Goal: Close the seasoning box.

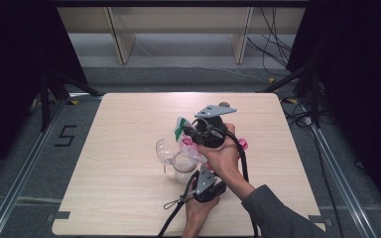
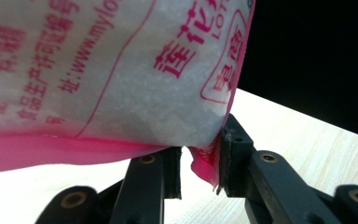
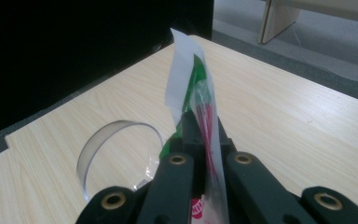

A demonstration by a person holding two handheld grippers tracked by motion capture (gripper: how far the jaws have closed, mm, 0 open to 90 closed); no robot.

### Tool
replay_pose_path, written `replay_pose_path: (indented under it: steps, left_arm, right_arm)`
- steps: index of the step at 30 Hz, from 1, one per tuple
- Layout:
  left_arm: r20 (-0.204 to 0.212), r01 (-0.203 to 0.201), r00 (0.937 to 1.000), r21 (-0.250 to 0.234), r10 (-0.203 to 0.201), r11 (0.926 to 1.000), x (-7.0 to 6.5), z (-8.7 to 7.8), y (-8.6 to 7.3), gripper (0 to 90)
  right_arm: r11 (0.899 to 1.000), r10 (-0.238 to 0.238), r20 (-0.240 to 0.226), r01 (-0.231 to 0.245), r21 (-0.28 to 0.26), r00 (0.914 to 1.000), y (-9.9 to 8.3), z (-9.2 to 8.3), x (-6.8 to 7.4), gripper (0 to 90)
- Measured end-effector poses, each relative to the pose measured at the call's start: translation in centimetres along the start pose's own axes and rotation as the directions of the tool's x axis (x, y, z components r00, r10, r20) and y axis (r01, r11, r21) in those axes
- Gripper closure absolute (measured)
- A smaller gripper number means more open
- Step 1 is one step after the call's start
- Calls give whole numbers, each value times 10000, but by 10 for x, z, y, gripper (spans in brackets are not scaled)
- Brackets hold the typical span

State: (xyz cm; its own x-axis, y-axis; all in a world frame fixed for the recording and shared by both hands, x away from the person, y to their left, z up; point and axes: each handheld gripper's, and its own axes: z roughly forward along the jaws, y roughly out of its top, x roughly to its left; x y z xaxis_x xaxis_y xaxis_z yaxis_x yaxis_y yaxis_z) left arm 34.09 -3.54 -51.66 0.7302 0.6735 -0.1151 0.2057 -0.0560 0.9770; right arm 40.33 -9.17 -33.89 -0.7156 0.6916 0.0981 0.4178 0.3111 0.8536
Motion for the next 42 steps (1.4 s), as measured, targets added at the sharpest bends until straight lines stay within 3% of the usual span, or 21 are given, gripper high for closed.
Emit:
replay_pose_path:
  steps: [4,5,7,9,11,17,19,22,26,30,34,40,42]
  left_arm:
    - [-2,56,10000,-136,-56,9999,0,0,0,733]
    - [-12,86,10000,-166,-86,9998,0,0,0,734]
    - [-18,92,10000,-182,-92,9998,0,-1,1,734]
    - [-2,95,10000,-185,-95,9998,1,-1,0,734]
    - [27,77,10000,-155,-77,9999,1,0,0,735]
    - [50,153,9999,-187,-152,9997,1,1,0,735]
    - [46,125,9999,-175,-124,9998,2,1,0,735]
    - [56,147,9999,-208,-145,9997,2,1,0,736]
    - [23,63,10000,-270,-62,9996,0,0,1,737]
    - [67,78,9999,-352,-76,9993,-1,1,1,737]
    - [91,-19,10000,-333,22,9994,1,1,-1,738]
    - [124,-168,9998,-417,174,9990,2,1,-2,738]
    - [178,-237,9995,-445,245,9987,2,1,-2,739]
  right_arm:
    - [9999,81,-19,-81,130,10000,1,3,3,900]
    - [9996,-264,0,264,71,9997,2,4,1,900]
    - [9999,-14,50,13,151,10000,3,5,2,900]
    - [9995,-265,18,265,171,9996,4,7,1,900]
    - [9999,-48,51,47,156,10000,3,9,2,900]
    - [9994,-14,138,9,356,9999,4,11,2,900]
    - [9992,-295,125,292,279,9995,4,12,1,900]
    - [9996,-70,184,65,286,9998,4,13,4,900]
    - [9990,-380,100,377,249,9992,3,16,4,900]
    - [9989,-223,231,214,409,9995,4,14,6,900]
    - [9983,-449,319,437,377,9985,3,17,4,900]
    - [9989,-181,195,172,447,9996,3,19,6,900]
    - [9983,-341,267,328,475,9991,3,19,7,900]
